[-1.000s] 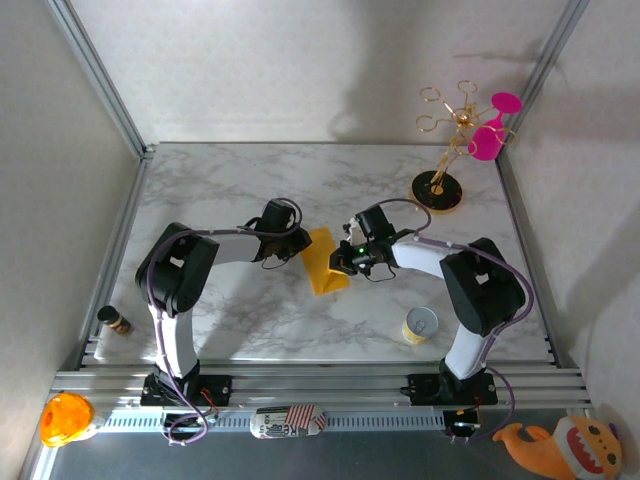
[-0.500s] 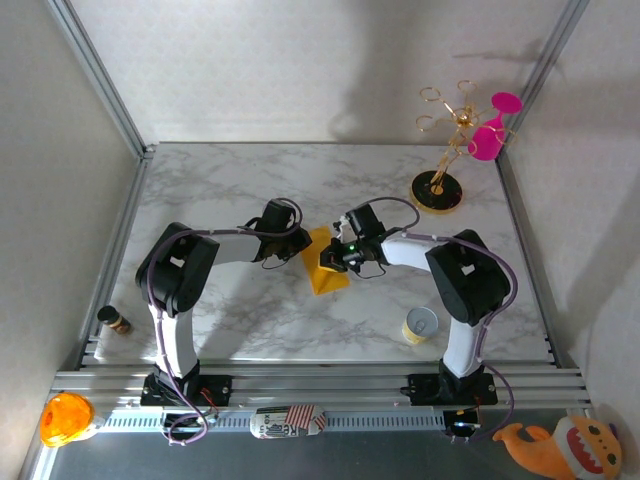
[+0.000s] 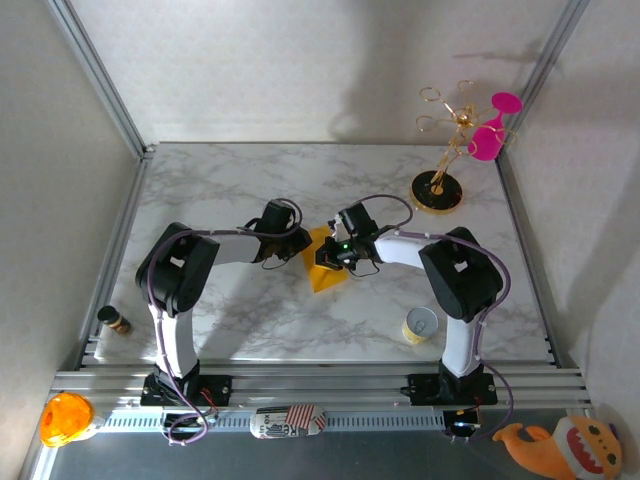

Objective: Fold a paper plane with a square sheet of paper (pick it up from the middle)
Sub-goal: Fold the triangle a second time at the center of the table.

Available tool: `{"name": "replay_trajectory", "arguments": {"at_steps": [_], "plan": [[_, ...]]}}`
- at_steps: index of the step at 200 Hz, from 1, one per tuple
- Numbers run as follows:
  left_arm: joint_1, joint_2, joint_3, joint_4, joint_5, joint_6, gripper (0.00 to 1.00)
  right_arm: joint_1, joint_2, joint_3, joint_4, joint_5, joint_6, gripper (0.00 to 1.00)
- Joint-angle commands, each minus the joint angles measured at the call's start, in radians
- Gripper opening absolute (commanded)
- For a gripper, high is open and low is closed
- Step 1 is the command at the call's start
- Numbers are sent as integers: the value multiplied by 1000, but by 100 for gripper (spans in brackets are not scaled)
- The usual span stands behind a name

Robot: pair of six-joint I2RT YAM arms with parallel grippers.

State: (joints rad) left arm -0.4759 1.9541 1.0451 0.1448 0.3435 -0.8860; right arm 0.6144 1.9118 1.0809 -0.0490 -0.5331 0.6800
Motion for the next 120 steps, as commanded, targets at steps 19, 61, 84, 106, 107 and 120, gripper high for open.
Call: {"name": "replay_trajectory", "arguments": {"at_steps": [19, 61, 84, 106, 107, 120], "plan": [[5, 34, -25, -33, -1, 12, 17, 15, 29, 27, -27, 18, -7, 0], [5, 35, -25, -31, -1, 12, 18, 18, 38, 30, -35, 17, -12, 0], [5, 34, -26, -30, 0, 10, 18, 19, 42, 30, -37, 15, -13, 0], [5, 33, -28, -29, 0, 9, 18, 22, 44, 31, -35, 11, -16, 0], [6, 33, -28, -30, 0, 10, 18, 21, 44, 30, -35, 10, -16, 0], [5, 33, -28, -30, 0, 10, 18, 21, 46, 31, -32, 6, -17, 0]]}}
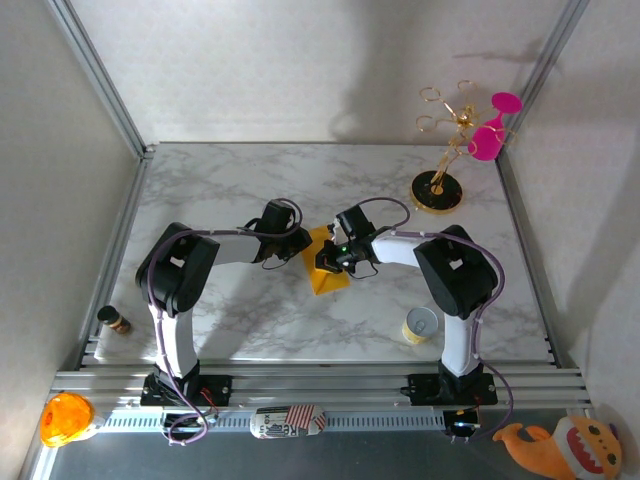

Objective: Fold a paper plane with a square sheet of paper (pick it up from the middle)
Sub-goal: Fold the triangle a second time at the center of the table.

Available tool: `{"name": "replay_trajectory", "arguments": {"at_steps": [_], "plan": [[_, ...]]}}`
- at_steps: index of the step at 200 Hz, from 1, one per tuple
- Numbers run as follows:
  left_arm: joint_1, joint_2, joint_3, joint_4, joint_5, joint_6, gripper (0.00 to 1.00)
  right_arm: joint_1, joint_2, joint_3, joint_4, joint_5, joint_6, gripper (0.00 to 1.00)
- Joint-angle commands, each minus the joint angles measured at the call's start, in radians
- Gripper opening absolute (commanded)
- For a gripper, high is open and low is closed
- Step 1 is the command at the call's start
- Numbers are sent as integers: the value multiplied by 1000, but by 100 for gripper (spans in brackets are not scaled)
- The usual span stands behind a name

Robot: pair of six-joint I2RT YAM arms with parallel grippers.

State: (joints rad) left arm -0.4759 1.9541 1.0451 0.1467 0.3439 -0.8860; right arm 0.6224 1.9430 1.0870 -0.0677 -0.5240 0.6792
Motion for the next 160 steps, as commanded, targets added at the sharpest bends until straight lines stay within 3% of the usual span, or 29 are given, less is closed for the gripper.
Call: {"name": "replay_trajectory", "arguments": {"at_steps": [1, 160], "plan": [[5, 34, -28, -32, 0, 10, 18, 13, 14, 24, -14, -3, -16, 0], [5, 32, -37, -30, -5, 1, 18, 14, 22, 14, 16, 18, 30, 0]]}}
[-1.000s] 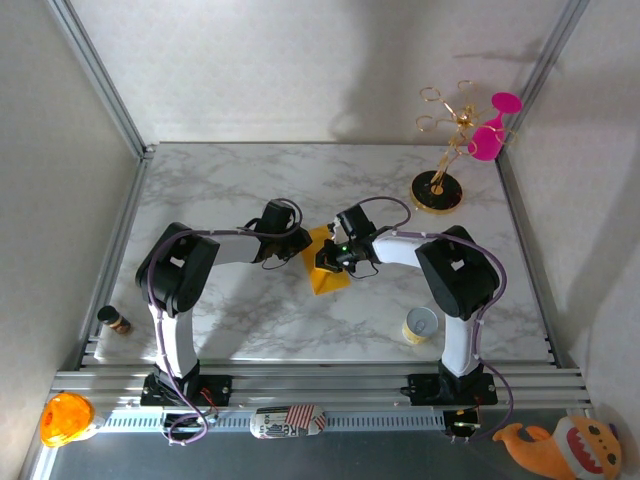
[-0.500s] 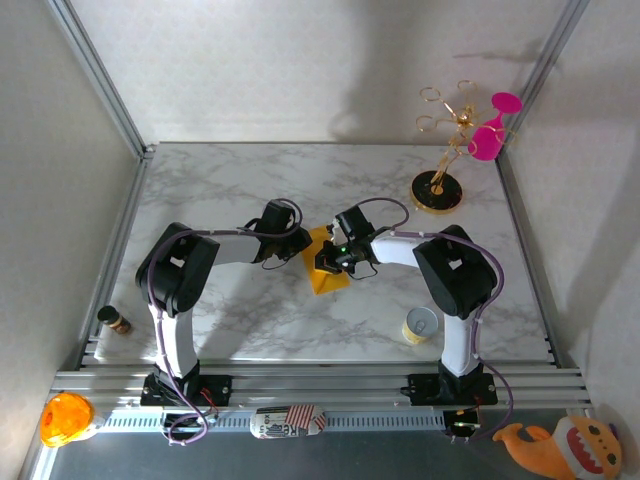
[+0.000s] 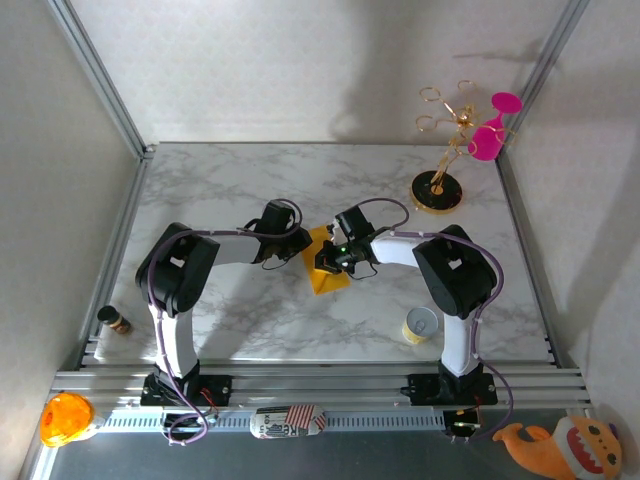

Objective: Fold a paper plane with a square sheet of paper (pick it up from the middle)
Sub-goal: Fold the triangle a second time at the center of the table.

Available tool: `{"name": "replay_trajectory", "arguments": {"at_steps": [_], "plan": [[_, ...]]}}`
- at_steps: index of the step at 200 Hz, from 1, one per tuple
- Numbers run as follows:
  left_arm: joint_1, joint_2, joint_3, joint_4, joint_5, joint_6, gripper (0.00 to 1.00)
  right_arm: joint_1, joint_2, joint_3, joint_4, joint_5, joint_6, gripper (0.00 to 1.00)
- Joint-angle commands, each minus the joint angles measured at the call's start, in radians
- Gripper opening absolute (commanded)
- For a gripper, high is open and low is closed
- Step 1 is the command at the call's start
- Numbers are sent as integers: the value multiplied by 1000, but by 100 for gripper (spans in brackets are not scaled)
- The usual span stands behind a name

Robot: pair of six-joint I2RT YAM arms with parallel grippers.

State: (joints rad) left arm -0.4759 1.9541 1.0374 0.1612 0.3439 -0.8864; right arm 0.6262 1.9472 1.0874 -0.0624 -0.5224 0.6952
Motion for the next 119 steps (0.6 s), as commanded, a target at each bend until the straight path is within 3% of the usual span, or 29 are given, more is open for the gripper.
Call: {"name": "replay_trajectory", "arguments": {"at_steps": [1, 119], "plan": [[5, 32, -30, -45, -6, 1, 18, 10, 18, 13, 10, 16, 14, 0], [6, 32, -33, -47, -11, -3, 18, 6, 25, 9, 21, 14, 33, 0]]}}
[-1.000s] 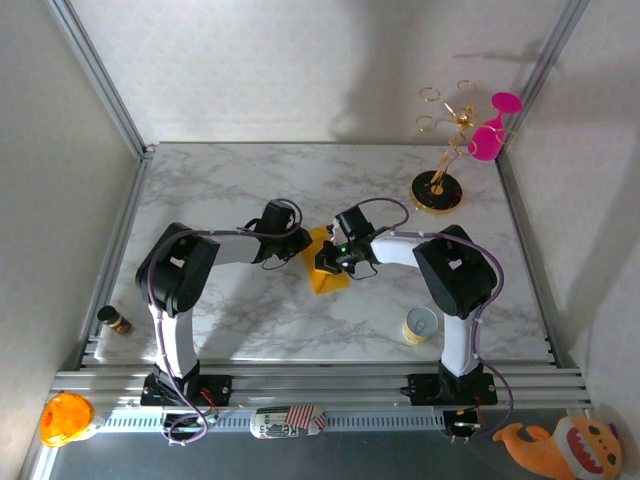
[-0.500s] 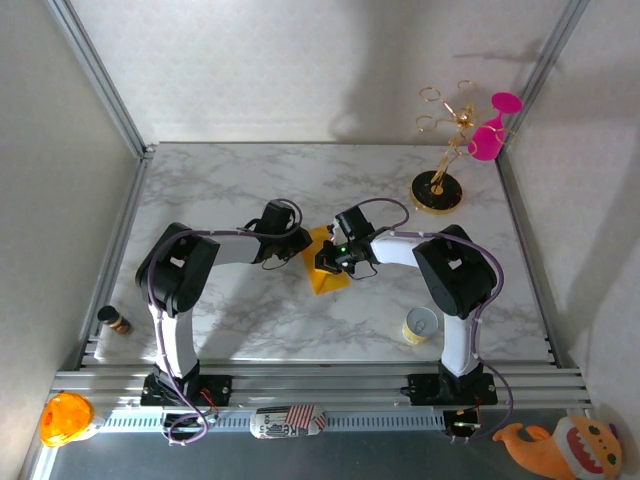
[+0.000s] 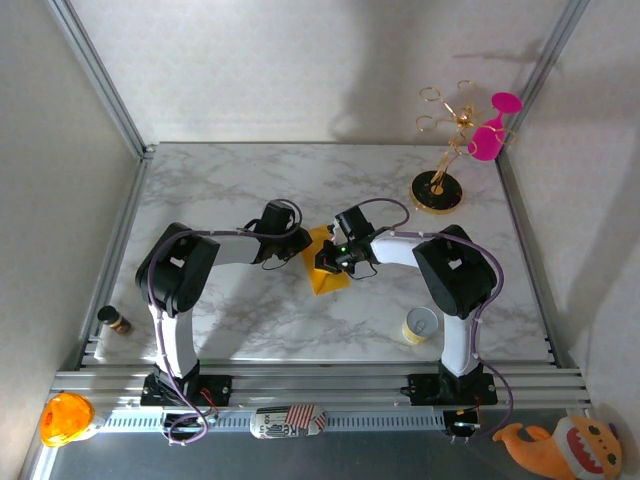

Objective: Fold a paper plane with a square sheet of paper (pick it up from the middle)
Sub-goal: Fold the triangle a second time at the center of the table.

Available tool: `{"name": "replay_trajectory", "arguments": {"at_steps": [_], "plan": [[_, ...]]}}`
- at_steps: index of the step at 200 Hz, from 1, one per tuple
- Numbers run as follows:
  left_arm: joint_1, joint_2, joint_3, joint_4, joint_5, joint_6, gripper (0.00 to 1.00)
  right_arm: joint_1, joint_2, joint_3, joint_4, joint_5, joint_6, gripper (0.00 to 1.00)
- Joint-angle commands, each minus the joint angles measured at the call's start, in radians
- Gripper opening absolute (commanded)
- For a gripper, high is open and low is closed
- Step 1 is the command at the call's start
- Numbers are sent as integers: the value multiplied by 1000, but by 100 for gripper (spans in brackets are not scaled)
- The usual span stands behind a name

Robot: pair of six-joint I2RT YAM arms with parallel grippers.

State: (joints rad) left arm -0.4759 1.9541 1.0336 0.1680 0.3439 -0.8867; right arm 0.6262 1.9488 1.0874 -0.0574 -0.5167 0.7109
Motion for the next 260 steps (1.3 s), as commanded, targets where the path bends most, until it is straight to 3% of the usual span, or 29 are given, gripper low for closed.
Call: {"name": "replay_trajectory", "arguments": {"at_steps": [1, 260], "plan": [[5, 31, -29, -53, -11, -3, 18, 6, 24, 9, 16, 8, 19, 0], [5, 13, -12, -71, -11, 0, 18, 1, 18, -19, 1, 38, 27, 2]]}}
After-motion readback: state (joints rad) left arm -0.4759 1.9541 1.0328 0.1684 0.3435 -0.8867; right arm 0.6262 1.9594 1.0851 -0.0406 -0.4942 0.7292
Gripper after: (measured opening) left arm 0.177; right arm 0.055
